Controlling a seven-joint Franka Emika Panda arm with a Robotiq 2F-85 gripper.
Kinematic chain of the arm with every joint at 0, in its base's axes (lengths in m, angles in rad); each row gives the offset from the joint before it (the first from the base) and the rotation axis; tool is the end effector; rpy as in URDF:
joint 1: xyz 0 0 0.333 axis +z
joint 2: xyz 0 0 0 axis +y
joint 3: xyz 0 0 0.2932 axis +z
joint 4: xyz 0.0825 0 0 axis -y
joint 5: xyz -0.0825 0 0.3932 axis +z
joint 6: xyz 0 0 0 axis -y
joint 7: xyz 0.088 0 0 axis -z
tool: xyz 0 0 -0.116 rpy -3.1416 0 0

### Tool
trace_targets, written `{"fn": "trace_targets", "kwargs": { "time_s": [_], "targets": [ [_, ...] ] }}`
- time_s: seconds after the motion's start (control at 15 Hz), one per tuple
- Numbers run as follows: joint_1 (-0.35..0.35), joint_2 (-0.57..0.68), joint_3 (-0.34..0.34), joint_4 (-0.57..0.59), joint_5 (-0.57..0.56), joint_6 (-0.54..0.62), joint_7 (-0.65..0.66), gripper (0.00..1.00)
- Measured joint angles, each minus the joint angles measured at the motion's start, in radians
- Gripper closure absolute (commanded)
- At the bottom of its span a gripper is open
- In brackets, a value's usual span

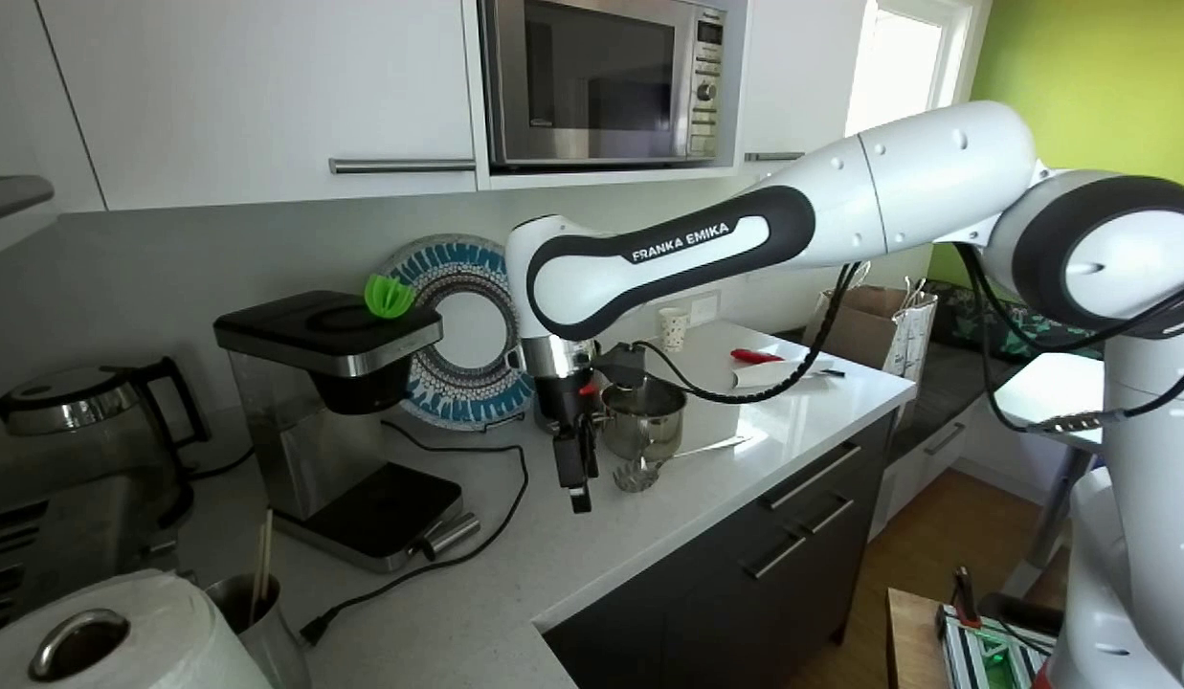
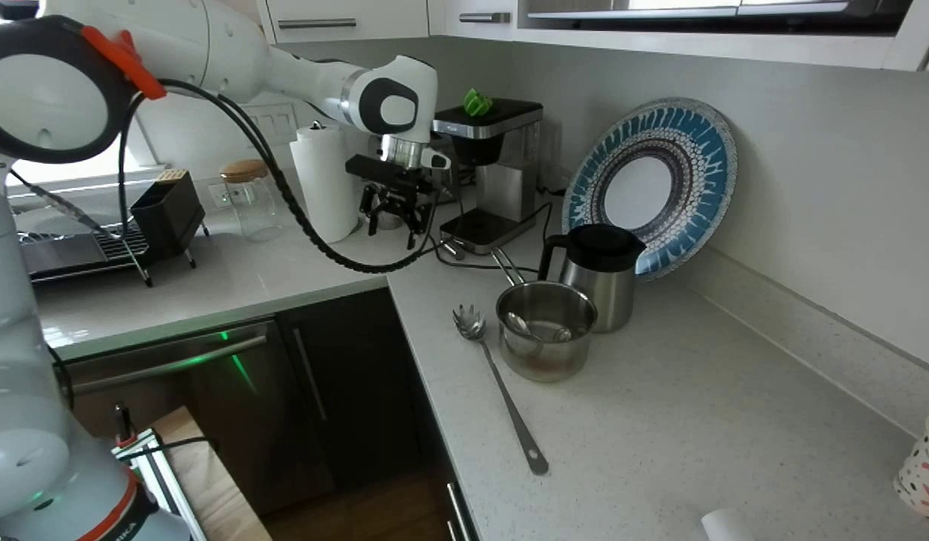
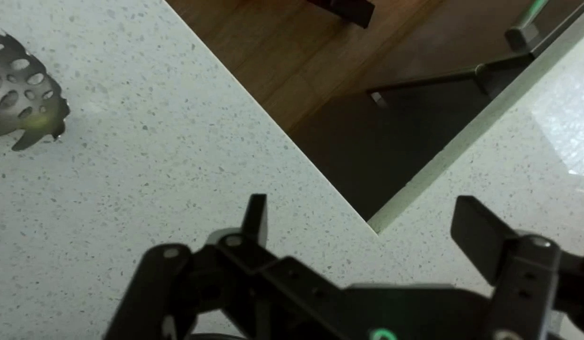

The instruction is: Put the silver cylinder in the pot

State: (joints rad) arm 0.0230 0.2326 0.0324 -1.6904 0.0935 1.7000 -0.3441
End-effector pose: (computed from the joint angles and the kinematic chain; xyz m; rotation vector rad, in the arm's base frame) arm 0.6043 0.0421 0.4091 -2.9432 -0.5615 0.3106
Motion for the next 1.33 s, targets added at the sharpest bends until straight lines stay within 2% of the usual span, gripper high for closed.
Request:
{"fn": "trace_targets", "kwargs": {
  "time_s": [0.27, 0.53, 0.73, 1.07, 1.33],
  "targets": [
    [-0.001, 0.028, 0.001, 0.033, -0.002, -0.014, -0.009, 0.0],
    [0.011, 0.026, 0.034, 0.016, -0.091, -0.009, -0.13, 0.0],
    [0.039, 0.03, 0.049, -0.006, -0.227, 0.068, -0.135, 0.0],
    [0.071, 0.077, 0.044, 0.004, -0.47, 0.242, -0.003, 0.0],
    [0.057, 0.126, 0.048, 0.055, -0.449, 0.278, -0.095, 0.0]
  ]
}}
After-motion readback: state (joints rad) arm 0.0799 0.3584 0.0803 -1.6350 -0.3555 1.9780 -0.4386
